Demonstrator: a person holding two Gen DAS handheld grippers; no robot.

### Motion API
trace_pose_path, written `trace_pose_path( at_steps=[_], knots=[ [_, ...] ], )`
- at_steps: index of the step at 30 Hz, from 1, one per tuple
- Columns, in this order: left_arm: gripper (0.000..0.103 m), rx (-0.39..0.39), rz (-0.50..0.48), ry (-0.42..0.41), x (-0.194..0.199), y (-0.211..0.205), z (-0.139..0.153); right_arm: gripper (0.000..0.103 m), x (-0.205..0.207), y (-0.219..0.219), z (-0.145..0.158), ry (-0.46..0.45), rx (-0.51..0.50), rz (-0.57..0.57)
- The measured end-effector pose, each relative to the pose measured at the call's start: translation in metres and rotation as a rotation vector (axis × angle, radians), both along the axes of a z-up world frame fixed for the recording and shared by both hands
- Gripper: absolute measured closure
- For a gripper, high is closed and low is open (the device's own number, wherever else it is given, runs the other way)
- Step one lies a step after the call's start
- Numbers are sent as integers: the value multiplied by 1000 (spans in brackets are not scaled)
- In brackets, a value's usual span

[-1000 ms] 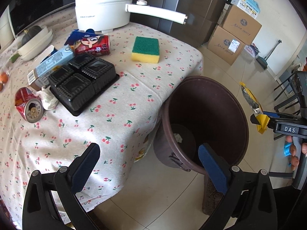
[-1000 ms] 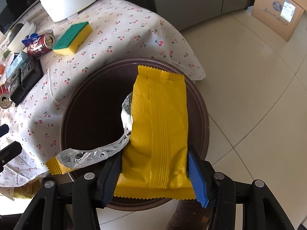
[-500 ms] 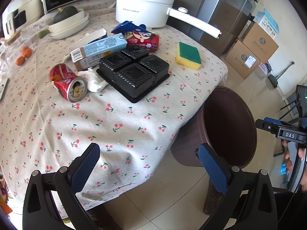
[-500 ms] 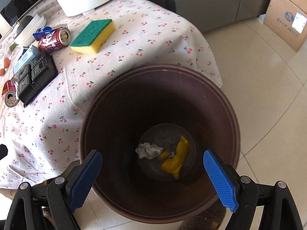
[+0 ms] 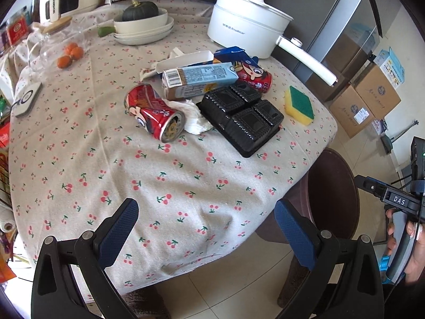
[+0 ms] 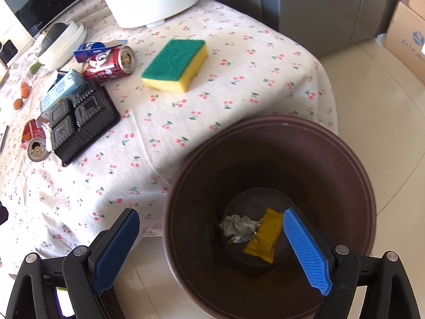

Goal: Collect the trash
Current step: 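Move the right gripper to the black plastic tray and grasp it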

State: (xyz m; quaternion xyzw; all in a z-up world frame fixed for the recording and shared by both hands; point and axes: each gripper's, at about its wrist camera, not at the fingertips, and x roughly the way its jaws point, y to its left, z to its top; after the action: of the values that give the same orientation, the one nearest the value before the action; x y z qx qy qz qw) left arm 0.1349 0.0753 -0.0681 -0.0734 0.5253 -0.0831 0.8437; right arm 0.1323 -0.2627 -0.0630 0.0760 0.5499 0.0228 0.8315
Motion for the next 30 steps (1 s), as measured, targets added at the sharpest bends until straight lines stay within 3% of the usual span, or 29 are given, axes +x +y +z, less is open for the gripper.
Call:
trace_pose_path(
  at_steps=[11, 14, 18, 25, 30],
  knots=[
    [0, 39, 67, 21, 12, 38, -12, 11, 38, 57, -4, -38, -10, 82],
    [0, 70, 111, -11, 14, 48, -11, 11, 53, 69, -9, -43, 0, 86],
    [0, 87, 180, -57, 19, 65, -6, 11, 73, 82, -14, -56, 34, 81],
    [0, 81, 249, -43, 30, 86, -15, 11, 100, 106, -23, -67, 145, 78],
    [0, 93, 253, -16, 33, 90, -26, 11, 109, 143, -30, -82, 57, 189]
  ],
)
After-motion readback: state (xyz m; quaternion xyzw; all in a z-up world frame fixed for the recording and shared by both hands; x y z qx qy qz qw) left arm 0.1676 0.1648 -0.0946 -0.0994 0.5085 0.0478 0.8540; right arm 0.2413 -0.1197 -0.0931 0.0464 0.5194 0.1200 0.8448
